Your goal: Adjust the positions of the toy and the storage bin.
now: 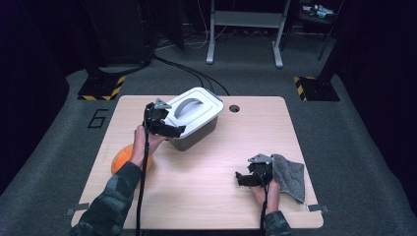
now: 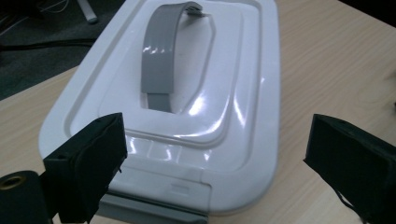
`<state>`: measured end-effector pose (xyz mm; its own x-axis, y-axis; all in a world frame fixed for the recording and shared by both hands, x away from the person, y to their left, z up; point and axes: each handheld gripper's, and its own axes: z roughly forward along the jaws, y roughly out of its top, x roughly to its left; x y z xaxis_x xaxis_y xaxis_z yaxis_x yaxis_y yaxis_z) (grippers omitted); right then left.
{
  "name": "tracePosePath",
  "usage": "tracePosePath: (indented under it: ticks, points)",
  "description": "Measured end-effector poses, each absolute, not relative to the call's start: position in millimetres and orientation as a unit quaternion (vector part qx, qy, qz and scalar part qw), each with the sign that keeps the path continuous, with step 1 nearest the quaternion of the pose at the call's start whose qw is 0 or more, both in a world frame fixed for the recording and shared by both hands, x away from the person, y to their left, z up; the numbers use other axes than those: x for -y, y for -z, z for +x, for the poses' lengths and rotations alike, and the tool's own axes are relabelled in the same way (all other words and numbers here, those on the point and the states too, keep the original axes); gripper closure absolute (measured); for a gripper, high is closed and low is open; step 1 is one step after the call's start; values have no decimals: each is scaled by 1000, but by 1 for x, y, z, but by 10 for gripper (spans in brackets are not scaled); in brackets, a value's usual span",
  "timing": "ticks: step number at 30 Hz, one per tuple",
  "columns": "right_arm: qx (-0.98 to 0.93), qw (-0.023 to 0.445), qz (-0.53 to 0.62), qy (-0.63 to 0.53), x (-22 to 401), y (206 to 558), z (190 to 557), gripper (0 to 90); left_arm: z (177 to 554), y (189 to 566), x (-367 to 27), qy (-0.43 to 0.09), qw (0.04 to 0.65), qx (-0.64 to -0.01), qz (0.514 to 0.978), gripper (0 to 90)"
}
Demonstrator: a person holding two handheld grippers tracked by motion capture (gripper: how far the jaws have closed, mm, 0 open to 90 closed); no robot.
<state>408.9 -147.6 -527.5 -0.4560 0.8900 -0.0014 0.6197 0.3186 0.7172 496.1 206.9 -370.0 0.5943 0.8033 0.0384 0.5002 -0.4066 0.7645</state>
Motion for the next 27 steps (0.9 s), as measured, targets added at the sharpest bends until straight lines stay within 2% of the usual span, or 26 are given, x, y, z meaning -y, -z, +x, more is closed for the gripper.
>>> tracePosePath:
  ticks: [13,17,24,27]
  points:
    - [-786,202,480,-334,147,528,408,81,539,376,-206,-183,361,-434,805,25]
    - [-787,204,476,-335,148,528,409,81,549,376,-206,-186,354,-431,809,49]
    - [-786,202,479,-334,147,528,408,82,562,380,-199,-189,341,-437,811,151]
    - [-786,202,478,-334,148,528,409,82,565,380,-194,-199,336,-433,812,259]
